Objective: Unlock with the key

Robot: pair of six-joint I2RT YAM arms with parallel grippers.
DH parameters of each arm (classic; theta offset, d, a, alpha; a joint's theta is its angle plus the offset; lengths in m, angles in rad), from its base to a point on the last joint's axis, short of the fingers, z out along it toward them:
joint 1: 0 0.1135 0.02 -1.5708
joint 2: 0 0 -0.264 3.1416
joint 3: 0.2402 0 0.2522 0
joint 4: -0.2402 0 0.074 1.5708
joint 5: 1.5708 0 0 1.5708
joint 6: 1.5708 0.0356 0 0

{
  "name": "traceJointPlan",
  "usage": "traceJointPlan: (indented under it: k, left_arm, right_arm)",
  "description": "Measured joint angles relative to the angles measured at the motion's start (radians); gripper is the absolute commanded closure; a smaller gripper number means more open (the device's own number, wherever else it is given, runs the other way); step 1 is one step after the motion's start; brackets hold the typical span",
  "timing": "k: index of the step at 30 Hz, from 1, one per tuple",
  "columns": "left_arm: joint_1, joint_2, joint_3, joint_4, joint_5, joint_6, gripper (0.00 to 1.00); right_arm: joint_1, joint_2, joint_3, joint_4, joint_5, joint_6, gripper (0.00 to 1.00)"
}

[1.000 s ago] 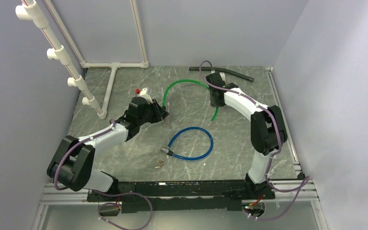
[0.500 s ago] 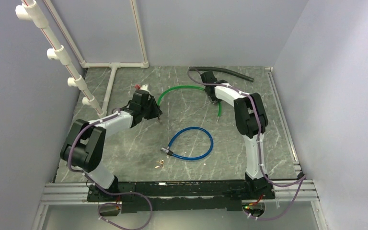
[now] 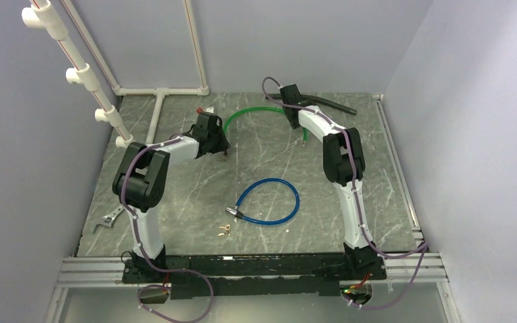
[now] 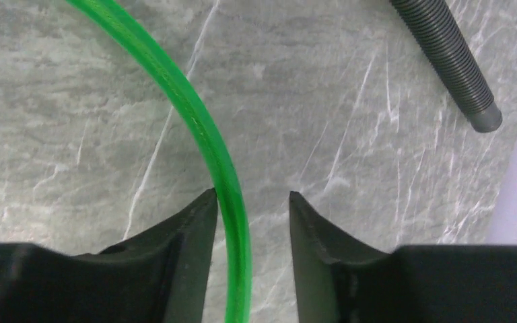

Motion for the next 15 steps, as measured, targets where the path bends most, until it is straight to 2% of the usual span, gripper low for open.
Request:
traceJointPlan:
  k: [4, 7, 9, 12, 15]
  left_arm:
    - [0.006, 0.050, 0.069, -0.038, 0.001, -0.001, 0.78]
    - [0.012, 0.090, 0.135, -0.054, 0.002, 0.000, 0.62]
    - [0.014, 0.111, 0.165, -0.061, 0.004, 0.004, 0.43]
    - [0.016, 0.119, 0.186, -0.077, 0.002, 0.012, 0.02]
    - [0.020, 0.119, 0.201, -0.095, 0.002, 0.017, 0.01]
  right_arm:
    - [-0.007, 0.038, 0.051, -0.021, 0.003, 0.016, 0.47]
    - [-0.011, 0.039, 0.057, -0.029, 0.003, 0.029, 0.41]
    - [-0.013, 0.039, 0.062, -0.032, 0.003, 0.042, 0.36]
    - [-0.013, 0.039, 0.063, -0.039, 0.011, 0.059, 0.33]
    - [-0.013, 0.032, 0.061, -0.058, 0.016, 0.080, 0.30]
